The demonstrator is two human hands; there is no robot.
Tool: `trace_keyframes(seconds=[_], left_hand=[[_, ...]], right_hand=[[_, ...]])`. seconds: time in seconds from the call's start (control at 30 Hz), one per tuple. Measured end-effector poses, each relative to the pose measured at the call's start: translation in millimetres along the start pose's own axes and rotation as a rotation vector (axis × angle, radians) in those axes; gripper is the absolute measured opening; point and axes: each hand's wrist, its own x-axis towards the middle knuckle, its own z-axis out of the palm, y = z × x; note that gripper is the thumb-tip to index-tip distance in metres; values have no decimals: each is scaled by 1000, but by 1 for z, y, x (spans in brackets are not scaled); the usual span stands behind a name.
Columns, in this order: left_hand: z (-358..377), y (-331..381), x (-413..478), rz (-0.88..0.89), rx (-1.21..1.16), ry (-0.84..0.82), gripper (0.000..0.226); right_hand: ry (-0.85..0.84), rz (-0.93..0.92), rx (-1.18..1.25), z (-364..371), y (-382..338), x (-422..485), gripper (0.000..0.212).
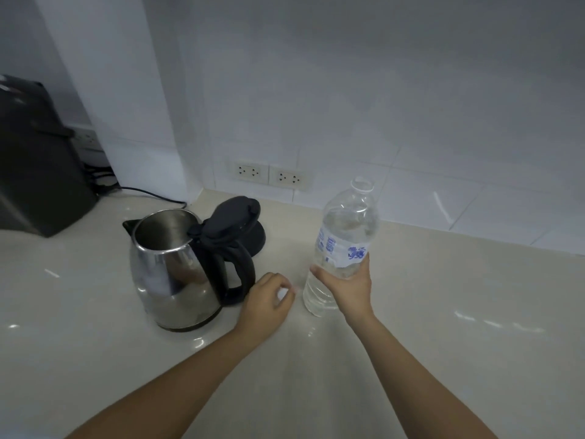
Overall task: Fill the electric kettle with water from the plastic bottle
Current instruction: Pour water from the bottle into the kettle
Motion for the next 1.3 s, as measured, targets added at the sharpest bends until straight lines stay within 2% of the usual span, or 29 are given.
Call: trace_keyframes(seconds=[0.13, 0.27, 0.37, 0.43, 0.5, 0.57, 0.63, 0.73, 0.83, 0.97, 1.03, 1.2, 1.3], left_hand=[[-40, 7, -32, 49, -46, 106, 22], [-91, 5, -54, -69, -66, 424, 19], [-134, -12, -52, -215, -62, 595, 39], [-160, -30, -45, -318, -90, 613, 66], [-181, -49, -35, -394, -137, 497, 100], [-195, -61, -24, -442, -181, 265, 126], [-204, -65, -15, -443, -193, 84, 141], [-210, -69, -5, -406, -239, -33, 155], [-213, -73, 1, -357, -311, -131, 150], [-211, -72, 4, -312, -366, -194, 119], [-214, -76, 8, -311, -326, -208, 123], [-224, -85, 17, -324, -313, -333, 125], [-236, -91, 26, -322, -309, -436, 110]], right_hand=[[33, -16, 8, 5, -1, -3, 68], [18, -30, 20, 17, -4, -17, 61], [-6, -31, 13, 30, -3, -33, 54], [-35, -38, 25, 38, -1, -45, 53], [-69, -48, 38, 46, -1, -55, 56], [-96, -53, 41, 53, 0, -64, 57], [-106, -55, 43, 59, 1, -72, 60], [-92, -60, 28, 66, 0, -80, 64], [-53, -73, 10, 71, -4, -86, 69], [18, -55, -6, 76, -12, -97, 82], [57, -38, -14, 81, -13, -103, 85], [195, 8, 31, 97, -25, -116, 65], [291, 17, 78, 107, -29, -128, 60]])
